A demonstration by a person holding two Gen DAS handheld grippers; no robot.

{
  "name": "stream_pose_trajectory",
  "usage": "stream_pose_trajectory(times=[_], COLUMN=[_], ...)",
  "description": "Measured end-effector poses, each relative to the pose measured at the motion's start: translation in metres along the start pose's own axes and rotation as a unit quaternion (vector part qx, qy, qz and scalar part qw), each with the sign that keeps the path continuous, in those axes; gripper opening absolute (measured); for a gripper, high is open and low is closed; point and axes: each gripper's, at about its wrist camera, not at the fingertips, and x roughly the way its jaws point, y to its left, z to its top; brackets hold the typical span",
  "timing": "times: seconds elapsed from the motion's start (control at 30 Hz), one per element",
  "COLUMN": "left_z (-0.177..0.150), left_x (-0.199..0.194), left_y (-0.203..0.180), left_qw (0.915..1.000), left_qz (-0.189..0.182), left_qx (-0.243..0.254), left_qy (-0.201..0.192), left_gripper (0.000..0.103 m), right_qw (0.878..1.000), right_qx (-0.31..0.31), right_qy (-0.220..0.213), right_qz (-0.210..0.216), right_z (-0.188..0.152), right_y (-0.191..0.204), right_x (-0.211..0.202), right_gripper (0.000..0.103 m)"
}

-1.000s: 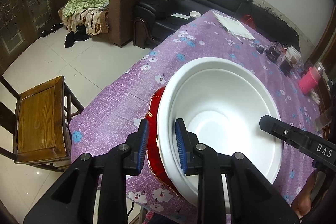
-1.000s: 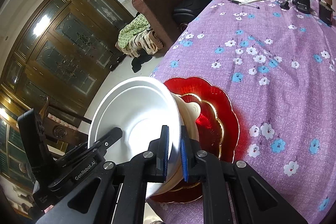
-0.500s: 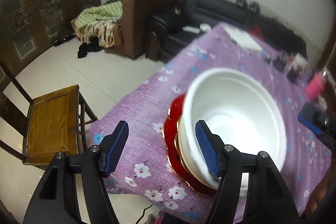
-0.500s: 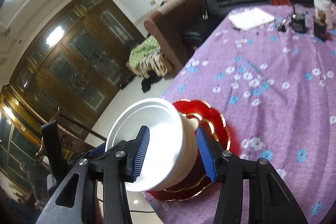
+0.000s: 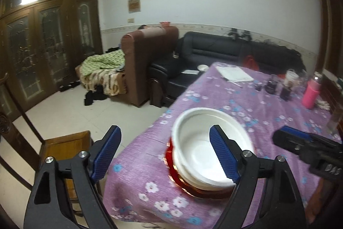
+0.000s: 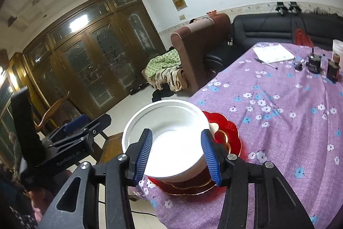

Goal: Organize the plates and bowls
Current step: 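Withdraw both tools from the stack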

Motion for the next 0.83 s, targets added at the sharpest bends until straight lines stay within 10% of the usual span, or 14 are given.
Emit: stream_pose_trajectory(times=[0.83], left_z=[0.003], left_x=[0.002], left_y=[-0.012], left_qw=[0.9991], left_qz=[-0.006], left_qx=[-0.037], left_qy=[0.021], left_gripper=[0.103], right_qw=[0.998], right_qx=[0.048], right_qy=[0.005], right_qz=[0.029], right_z=[0.003], right_y=[-0.013], right_x=[0.0], right_gripper=[0.05])
